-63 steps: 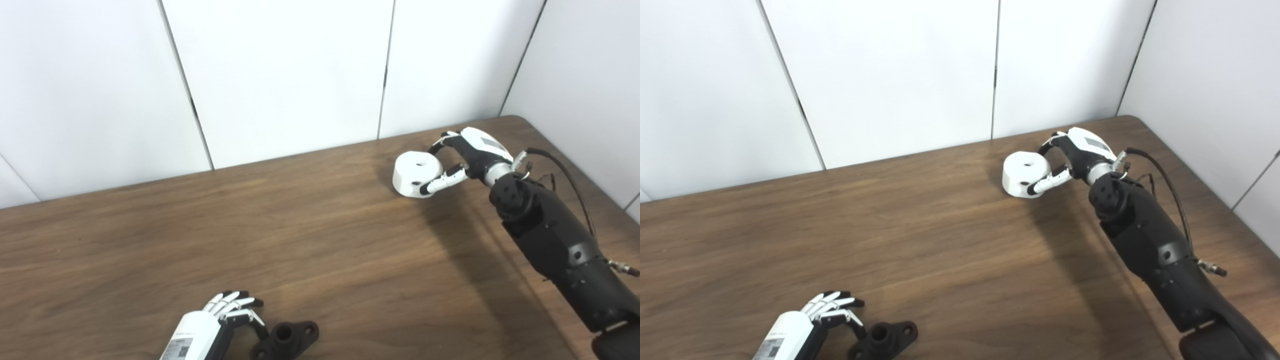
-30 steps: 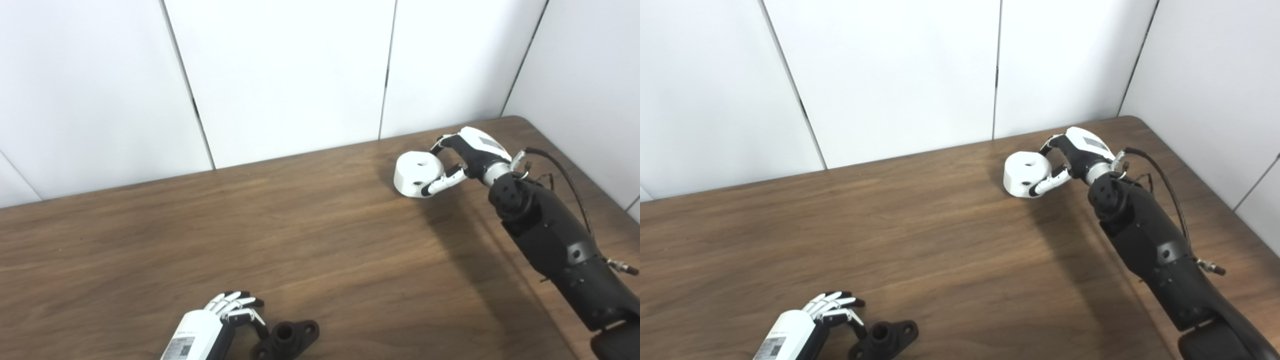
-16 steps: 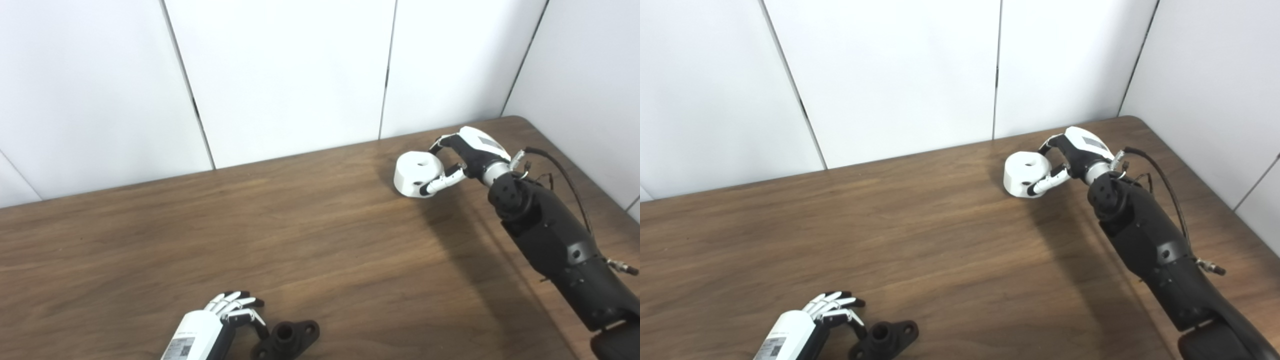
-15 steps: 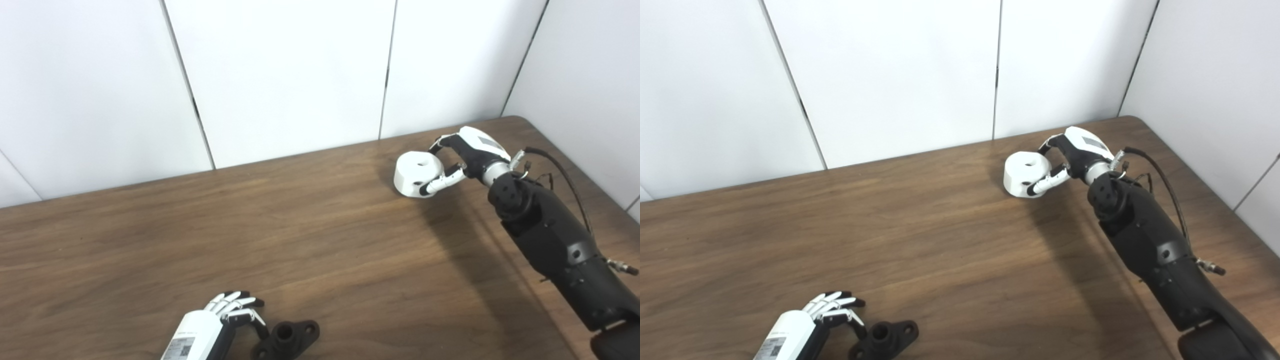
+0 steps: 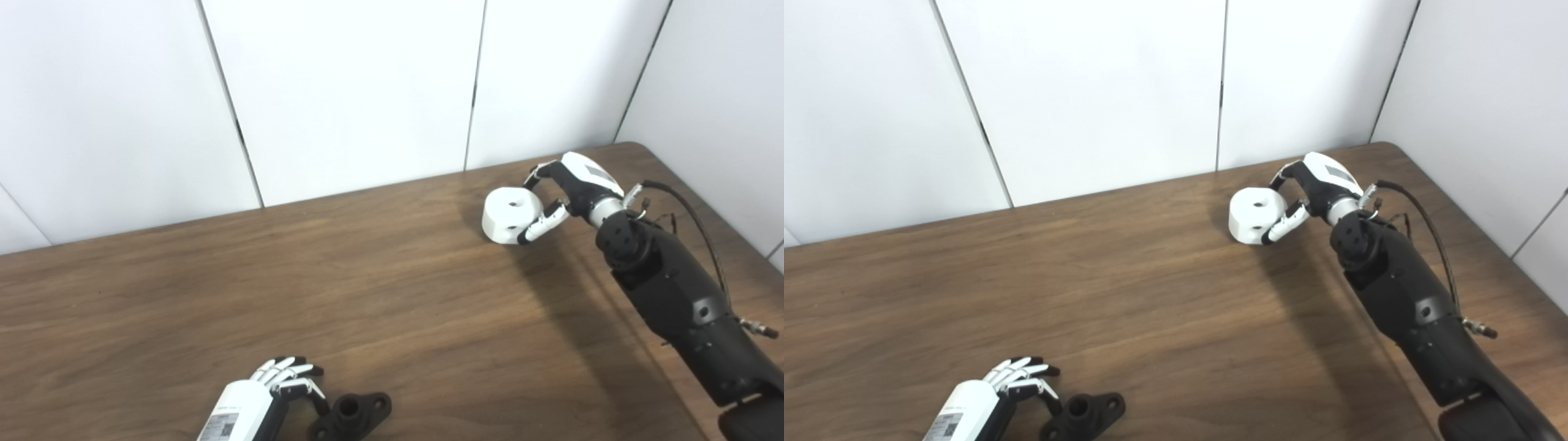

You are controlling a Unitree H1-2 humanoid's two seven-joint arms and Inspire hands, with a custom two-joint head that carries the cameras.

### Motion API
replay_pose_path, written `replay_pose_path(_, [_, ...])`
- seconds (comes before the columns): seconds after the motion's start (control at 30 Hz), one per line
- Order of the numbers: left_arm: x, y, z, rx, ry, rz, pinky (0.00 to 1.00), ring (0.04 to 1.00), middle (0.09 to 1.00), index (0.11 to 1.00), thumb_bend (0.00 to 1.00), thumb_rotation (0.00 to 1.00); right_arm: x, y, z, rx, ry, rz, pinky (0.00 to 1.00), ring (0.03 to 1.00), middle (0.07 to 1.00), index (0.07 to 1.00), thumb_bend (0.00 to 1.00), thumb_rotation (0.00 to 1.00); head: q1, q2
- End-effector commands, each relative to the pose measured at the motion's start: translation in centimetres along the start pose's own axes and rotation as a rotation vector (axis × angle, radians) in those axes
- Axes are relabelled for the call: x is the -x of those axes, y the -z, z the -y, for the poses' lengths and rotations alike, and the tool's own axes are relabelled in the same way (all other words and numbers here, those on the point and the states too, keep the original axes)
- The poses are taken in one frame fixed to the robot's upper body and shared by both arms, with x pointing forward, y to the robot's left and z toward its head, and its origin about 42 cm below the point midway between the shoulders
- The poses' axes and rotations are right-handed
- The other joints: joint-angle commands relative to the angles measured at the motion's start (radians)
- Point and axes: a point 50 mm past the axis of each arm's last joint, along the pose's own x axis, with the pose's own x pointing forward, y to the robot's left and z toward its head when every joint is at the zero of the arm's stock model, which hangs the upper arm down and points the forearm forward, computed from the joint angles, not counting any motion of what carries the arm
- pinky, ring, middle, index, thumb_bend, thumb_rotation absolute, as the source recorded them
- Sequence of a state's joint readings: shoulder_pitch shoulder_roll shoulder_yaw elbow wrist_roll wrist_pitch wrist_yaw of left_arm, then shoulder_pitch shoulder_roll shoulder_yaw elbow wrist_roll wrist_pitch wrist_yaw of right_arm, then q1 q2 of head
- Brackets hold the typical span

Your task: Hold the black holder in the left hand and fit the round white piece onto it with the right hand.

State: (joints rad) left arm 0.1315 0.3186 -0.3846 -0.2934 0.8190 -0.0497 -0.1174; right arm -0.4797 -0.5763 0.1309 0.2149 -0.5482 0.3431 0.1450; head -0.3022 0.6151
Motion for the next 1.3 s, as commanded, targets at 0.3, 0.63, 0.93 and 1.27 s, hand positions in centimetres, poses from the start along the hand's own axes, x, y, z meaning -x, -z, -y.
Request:
replay_pose_path(0.3, [1.4, 1.3, 2.0, -0.006, 0.148, -0.096, 0.88, 0.874, 0.792, 0.489, 0.52, 0.05, -0.7, -1.4, 3.1, 0.025, 0.123, 0.078, 0.83, 0.910, 0.818, 0.482, 0.53, 0.14, 0.006, 0.003])
replay_pose_path(0.63, [1.0, 1.0, 2.2, -0.012, 0.145, -0.093, 0.88, 0.868, 0.788, 0.489, 0.52, 0.05, 1.2, -2.6, 3.3, 0.042, 0.121, 0.137, 0.82, 0.906, 0.811, 0.482, 0.53, 0.14, 0.037, 0.010])
replay_pose_path(0.93, [0.2, 0.5, 2.5, -0.012, 0.140, -0.095, 0.88, 0.859, 0.783, 0.488, 0.52, 0.05, 4.6, -5.0, 4.0, 0.029, 0.079, 0.186, 0.85, 0.914, 0.807, 0.483, 0.53, 0.14, 0.089, 0.021])
replay_pose_path(1.27, [-0.9, 0.1, 3.0, -0.011, 0.142, -0.099, 0.89, 0.869, 0.792, 0.489, 0.52, 0.05, 9.6, -7.4, 3.6, -0.023, -0.001, 0.274, 0.87, 0.888, 0.793, 0.482, 0.53, 0.14, 0.165, 0.057])
